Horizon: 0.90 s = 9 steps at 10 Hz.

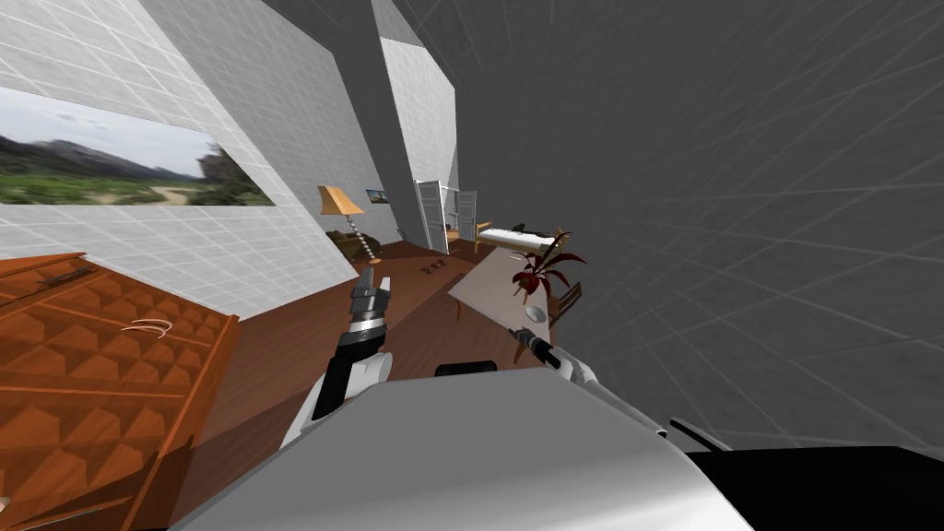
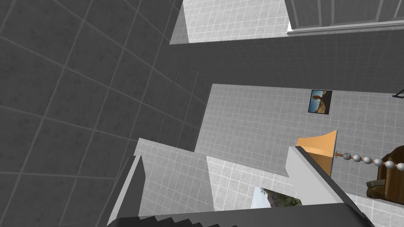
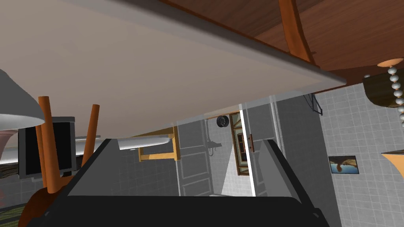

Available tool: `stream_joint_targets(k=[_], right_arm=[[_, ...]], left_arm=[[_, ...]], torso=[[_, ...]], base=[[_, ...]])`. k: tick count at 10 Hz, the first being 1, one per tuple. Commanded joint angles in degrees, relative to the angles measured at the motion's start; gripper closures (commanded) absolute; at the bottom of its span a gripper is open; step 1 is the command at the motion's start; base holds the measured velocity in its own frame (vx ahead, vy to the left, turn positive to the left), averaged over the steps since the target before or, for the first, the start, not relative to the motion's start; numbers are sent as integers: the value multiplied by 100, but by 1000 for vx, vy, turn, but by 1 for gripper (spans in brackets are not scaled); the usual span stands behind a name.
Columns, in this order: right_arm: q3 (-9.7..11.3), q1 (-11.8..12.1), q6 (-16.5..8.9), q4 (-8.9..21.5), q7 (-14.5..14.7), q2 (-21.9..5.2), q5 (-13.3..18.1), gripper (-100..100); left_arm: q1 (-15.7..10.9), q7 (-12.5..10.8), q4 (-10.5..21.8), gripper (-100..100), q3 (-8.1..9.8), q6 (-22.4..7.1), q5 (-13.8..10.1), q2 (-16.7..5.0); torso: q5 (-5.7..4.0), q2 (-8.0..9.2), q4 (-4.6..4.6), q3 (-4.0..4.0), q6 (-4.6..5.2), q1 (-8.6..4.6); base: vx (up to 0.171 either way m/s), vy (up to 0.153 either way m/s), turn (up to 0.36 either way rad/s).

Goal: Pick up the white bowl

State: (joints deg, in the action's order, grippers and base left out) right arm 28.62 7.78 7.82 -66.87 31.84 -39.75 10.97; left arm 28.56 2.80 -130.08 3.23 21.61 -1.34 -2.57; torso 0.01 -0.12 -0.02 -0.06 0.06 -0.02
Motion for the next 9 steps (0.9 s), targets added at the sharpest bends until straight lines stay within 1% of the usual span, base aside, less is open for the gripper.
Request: stream_joint_targets(k=[1, 2, 3, 4, 5, 6, 7, 8, 9], right_arm=[[7, -45, 32, 166, 31, 50, 18, -100], [151, -131, -33, 361, 215, -67, 116, -100], [151, -131, -33, 488, 215, -67, 116, -100], [290, -211, -93, 699, 391, -179, 211, -100], [290, -211, -93, 851, 391, -179, 211, -100], [422, -285, -149, 1077, 558, -287, 303, -100], [422, -285, -149, 1221, 558, -287, 303, -100], [547, -354, -201, 1366, 718, -390, 392, -100], [547, -354, -201, 1547, 718, -390, 392, -100]], left_arm=[[0, 0, 0, 0, 0, 0, 0, 0], [0, 0, 0, 0, 0, 0, 0, 0], [-1, 0, 0, 0, -1, 0, 0, 0], [0, 0, 0, 0, 0, 0, 0, 0], [0, 0, 0, 0, 0, 0, 0, 0], [0, 0, 0, 0, 0, 0, 0, 0], [0, 0, 0, 0, 0, 0, 0, 0], [0, 0, 0, 0, 0, 0, 0, 0], [0, 0, 0, 0, 0, 0, 0, 0]], torso=[[0, 0, 0, 0, 0, 0], [0, 8, 2, 5, 0, -1], [1, 3, 2, 3, -4, 1], [0, -2, 0, -1, -1, 1], [1, -12, -1, -6, -3, 3], [0, -11, -2, -6, -1, 0], [1, -12, -2, -6, -3, 0], [1, -9, -2, -5, 0, 2], [1, -10, -1, -5, -3, 5]], base=[[3, -1, -10], [25, 11, 163], [43, 7, 69], [73, 20, 115], [62, 4, 67], [62, 7, 139], [53, 10, 62], [56, 20, 101], [50, 11, 68]])
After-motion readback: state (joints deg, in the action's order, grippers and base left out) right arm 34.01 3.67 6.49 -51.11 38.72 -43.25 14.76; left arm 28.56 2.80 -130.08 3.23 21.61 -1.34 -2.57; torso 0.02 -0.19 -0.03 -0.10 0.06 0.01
